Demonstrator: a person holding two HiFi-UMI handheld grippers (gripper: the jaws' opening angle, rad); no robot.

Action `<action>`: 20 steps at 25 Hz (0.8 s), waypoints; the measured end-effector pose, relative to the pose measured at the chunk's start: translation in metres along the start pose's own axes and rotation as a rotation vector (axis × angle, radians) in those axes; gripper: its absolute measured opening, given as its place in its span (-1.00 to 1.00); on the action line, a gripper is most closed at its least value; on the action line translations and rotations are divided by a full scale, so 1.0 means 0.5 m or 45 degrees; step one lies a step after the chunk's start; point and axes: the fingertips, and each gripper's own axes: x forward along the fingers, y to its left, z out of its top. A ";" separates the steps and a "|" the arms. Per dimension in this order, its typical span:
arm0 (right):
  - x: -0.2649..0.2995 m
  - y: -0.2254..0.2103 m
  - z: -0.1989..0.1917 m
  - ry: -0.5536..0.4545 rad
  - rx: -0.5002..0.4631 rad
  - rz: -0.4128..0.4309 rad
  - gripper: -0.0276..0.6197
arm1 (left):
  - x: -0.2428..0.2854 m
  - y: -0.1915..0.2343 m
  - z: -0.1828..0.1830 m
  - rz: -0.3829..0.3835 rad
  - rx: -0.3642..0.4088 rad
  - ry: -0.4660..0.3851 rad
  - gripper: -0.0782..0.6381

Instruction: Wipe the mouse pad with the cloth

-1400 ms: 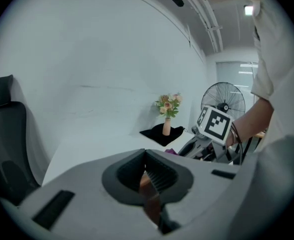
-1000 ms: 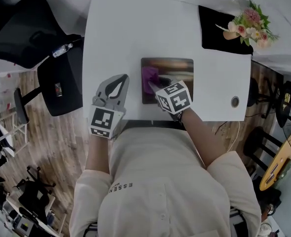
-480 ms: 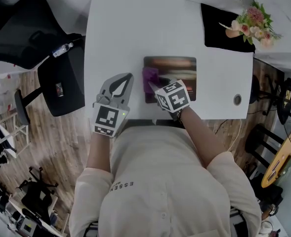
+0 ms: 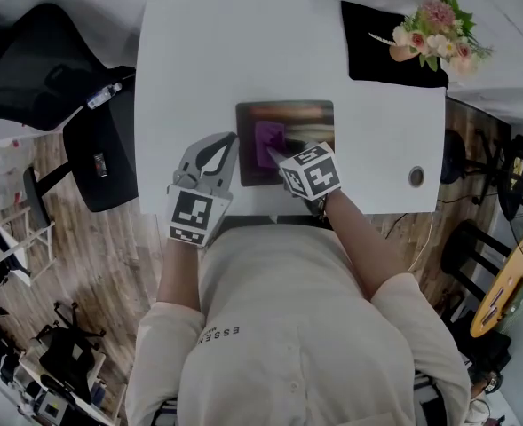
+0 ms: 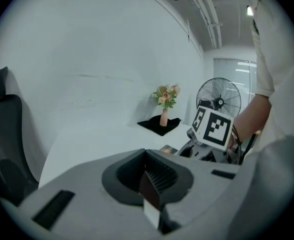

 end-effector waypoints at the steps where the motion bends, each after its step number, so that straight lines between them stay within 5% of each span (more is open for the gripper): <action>1: -0.005 -0.009 -0.003 -0.001 0.002 -0.001 -0.63 | 0.007 -0.008 0.003 -0.004 0.005 0.002 -0.78; 20: -0.117 -0.163 -0.078 -0.018 0.033 -0.080 -0.62 | 0.092 -0.127 0.054 -0.022 0.029 -0.012 -0.78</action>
